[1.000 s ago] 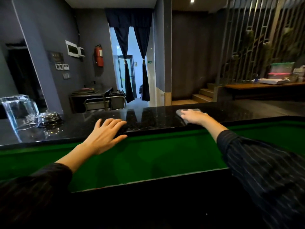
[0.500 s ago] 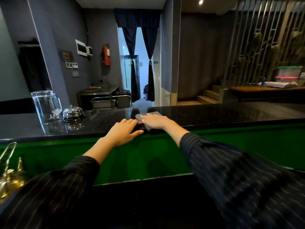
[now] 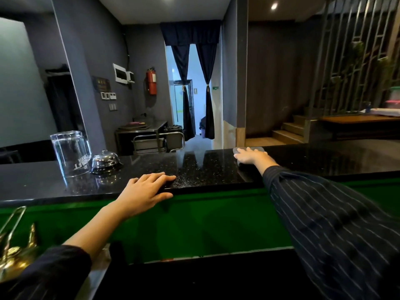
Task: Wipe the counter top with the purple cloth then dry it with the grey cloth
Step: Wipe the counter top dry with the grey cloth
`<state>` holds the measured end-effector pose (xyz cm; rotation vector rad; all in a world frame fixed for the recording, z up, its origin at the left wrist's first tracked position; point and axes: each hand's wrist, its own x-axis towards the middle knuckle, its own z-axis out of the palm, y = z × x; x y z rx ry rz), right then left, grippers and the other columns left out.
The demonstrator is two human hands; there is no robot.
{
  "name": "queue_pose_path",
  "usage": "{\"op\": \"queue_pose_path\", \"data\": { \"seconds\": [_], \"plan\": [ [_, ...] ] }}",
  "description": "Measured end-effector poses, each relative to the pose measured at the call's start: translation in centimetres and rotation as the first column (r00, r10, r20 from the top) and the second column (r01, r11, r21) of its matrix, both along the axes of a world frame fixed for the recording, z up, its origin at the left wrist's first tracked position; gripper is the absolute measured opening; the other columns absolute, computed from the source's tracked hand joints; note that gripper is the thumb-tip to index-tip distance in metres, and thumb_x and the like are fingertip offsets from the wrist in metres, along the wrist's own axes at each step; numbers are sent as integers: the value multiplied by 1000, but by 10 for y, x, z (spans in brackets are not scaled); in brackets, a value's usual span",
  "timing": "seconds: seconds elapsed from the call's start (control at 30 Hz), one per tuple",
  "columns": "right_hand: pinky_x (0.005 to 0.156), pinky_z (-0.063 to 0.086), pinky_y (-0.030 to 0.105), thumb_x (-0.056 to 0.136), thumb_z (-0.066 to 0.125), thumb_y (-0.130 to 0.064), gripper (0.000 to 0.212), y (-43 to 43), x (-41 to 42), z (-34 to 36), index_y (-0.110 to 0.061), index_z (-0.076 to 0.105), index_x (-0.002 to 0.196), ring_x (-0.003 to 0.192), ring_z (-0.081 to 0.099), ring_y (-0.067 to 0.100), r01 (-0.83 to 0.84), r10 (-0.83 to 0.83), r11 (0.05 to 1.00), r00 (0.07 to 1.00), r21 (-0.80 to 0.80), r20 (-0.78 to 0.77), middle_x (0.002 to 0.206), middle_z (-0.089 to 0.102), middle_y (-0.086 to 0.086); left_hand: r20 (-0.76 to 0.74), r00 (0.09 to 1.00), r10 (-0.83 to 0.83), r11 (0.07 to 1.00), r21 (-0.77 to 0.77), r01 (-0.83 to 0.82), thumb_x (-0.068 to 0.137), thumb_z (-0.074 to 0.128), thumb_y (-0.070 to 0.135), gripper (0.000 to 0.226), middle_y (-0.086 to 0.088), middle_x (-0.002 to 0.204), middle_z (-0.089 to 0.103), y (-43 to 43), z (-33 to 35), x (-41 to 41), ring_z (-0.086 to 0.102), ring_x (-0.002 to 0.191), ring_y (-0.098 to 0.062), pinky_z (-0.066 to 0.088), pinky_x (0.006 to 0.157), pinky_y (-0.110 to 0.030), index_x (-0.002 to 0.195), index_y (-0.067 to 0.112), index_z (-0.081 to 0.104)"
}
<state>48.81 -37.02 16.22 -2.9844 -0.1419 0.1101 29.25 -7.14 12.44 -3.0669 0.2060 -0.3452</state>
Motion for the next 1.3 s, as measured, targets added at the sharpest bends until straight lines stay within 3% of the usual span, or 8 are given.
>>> {"op": "queue_pose_path", "data": {
  "seconds": [0.13,0.33,0.43,0.53,0.63,0.83,0.97,1.3],
  "plan": [
    [117,13,57,94,24,-55,64,69,26,-5,-30,21,153,147,20,37,-135,135,991,990,-23,27,162,19,10,-8,1000,13,1000,9,-13,45,-19,91,110,14,156,20,-1,1,2,25,141,-16,24,111,-45,142,51,15],
    [117,14,59,94,22,-55,63,200,-3,-8,-35,16,154,149,18,33,-485,486,872,874,-58,-4,163,15,6,-140,988,62,997,-42,-69,85,32,68,64,13,157,17,-5,15,2,19,144,-17,18,113,-47,144,49,17],
    [119,8,56,98,20,-52,61,207,-11,-8,-33,10,155,151,9,32,-582,578,812,812,-48,-73,165,7,6,-195,978,71,991,-101,-92,81,36,70,67,13,157,17,-6,17,-2,16,145,-17,14,113,-48,142,52,17],
    [121,8,53,91,17,-62,70,157,28,-12,-33,13,155,151,10,30,-528,527,849,849,-17,-49,164,9,4,-171,983,63,988,-128,-85,87,39,63,59,14,158,17,-6,17,-4,15,145,-15,13,114,-47,141,53,18],
    [119,10,59,73,10,-78,88,85,83,-23,-41,13,152,152,8,28,-285,285,958,958,-12,-17,165,7,-2,-126,991,48,991,-117,-63,88,38,62,57,16,157,17,-7,14,-4,16,145,-13,13,114,-46,141,54,18],
    [119,11,54,98,21,-57,63,77,62,-5,-31,12,155,149,14,37,-100,101,994,995,-35,13,164,9,9,-111,992,57,991,-113,-69,64,18,80,81,17,156,19,-7,10,-1,18,144,-12,16,113,-47,141,54,17],
    [116,11,56,97,21,-58,63,155,38,-7,-33,13,154,149,13,37,-274,275,960,961,-60,14,164,10,8,-83,995,56,994,-88,-63,87,37,64,60,16,156,19,-7,7,1,18,144,-12,15,115,-46,142,50,19],
    [117,9,63,91,16,-55,64,234,-12,-12,-41,11,153,151,9,31,-613,609,789,789,-33,-85,165,8,1,-16,999,39,997,-62,-40,91,38,59,56,16,153,25,-6,8,-4,24,141,-16,20,112,-46,144,46,23]
  ]
}}
